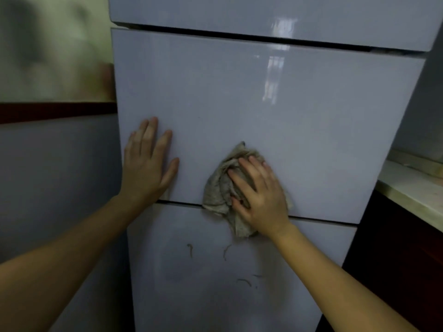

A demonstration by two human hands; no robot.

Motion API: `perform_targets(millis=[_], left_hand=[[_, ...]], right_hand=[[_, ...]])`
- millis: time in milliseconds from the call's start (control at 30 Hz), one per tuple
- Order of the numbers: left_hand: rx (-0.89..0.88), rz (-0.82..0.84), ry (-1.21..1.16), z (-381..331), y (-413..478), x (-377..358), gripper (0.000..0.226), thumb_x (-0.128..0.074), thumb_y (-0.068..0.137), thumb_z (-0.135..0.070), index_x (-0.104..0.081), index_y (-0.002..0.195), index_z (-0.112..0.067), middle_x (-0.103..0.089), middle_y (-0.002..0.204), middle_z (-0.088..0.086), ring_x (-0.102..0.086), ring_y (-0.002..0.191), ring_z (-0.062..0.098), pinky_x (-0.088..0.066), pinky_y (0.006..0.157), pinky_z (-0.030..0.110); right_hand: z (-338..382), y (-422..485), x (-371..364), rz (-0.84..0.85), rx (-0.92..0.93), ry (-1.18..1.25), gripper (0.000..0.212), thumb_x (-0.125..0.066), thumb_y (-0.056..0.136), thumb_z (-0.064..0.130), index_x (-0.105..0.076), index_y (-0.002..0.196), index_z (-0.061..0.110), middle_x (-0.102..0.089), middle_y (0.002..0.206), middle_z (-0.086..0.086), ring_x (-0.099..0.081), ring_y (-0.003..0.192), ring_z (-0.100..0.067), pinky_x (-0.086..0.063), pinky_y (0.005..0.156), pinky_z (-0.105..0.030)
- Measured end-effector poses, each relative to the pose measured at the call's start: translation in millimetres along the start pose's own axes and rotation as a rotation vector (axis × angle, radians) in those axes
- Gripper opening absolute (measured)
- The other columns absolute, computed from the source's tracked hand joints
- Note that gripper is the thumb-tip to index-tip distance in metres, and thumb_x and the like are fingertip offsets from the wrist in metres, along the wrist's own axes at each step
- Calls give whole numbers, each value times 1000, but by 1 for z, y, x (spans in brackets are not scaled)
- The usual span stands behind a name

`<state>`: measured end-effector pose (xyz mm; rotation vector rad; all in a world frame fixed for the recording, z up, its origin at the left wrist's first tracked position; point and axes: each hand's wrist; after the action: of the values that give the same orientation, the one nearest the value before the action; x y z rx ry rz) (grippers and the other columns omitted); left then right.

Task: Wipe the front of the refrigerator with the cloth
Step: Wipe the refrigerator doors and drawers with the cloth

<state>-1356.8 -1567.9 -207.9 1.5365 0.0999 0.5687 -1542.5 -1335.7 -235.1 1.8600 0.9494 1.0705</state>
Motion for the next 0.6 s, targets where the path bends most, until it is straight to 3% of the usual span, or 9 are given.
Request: perform_targets(millis=[367,600], left_hand=[[27,-77,-35,-17,-8,-9,55,-47,102,-38,-45,147,-8,-32,161,21,-25,151,37,-24,121,56],[61,-69,-127,-26,-12,-16,56,-51,101,-35,-41,148,-8,-28,163,22,-22,152,39,-18,123,60]], right_hand=[[-6,-8,1,-15,63,-32,44,-63,99,29,-63,140,11,-52,151,-17,-40,147,-33,-27,126,-49],[-55,-86,40,89,43,-100,53,-67,96,29,-53,146,14,-42,156,-14,-33,152,-30,-31,124,-52]])
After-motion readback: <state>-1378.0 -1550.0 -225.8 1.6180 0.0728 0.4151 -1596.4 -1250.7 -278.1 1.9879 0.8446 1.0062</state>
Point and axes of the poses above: each hand's wrist, its own y-axis towards the middle knuckle, its own x-axis out of the back of the hand, z = x × y
